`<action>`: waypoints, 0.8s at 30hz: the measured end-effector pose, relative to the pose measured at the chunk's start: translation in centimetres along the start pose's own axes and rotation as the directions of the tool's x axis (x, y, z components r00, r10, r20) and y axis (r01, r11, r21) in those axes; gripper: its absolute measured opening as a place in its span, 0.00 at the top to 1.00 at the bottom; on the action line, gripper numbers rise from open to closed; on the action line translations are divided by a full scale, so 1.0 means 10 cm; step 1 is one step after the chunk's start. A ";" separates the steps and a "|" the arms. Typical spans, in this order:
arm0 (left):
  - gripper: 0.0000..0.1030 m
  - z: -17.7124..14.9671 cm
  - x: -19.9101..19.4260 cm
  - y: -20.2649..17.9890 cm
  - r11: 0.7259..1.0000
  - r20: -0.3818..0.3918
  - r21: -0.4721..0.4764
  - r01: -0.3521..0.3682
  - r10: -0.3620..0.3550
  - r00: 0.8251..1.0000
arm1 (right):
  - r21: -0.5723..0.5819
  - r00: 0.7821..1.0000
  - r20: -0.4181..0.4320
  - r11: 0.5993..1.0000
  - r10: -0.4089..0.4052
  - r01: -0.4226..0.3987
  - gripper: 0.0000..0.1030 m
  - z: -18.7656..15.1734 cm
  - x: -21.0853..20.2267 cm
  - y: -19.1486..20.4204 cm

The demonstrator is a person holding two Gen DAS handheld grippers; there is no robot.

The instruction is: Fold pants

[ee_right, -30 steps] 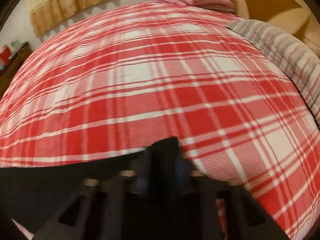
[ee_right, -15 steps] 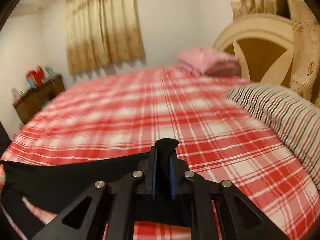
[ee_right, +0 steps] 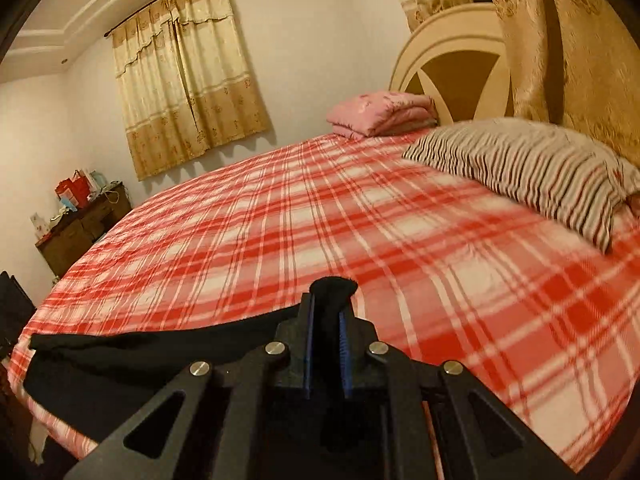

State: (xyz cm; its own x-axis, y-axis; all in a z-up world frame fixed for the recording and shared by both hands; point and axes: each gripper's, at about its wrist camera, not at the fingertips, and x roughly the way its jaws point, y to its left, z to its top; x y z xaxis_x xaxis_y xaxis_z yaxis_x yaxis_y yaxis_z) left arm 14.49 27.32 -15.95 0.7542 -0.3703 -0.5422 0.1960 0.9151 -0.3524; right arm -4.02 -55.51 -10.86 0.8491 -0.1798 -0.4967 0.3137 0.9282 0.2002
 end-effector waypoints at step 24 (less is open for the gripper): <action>0.57 0.01 0.77 -0.39 0.975 -0.205 0.188 -0.117 0.155 0.966 | -0.024 0.999 -0.038 0.999 -0.030 0.029 0.90 -0.24 -0.01 0.00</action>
State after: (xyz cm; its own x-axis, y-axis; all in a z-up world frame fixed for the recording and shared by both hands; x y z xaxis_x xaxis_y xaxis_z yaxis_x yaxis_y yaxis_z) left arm 19.59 20.95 -18.64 0.6312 -0.2484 -0.7348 0.2205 0.9657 -0.1370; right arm -5.13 -54.74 -12.90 0.8226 -0.1948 -0.5342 0.3276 0.9303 0.1653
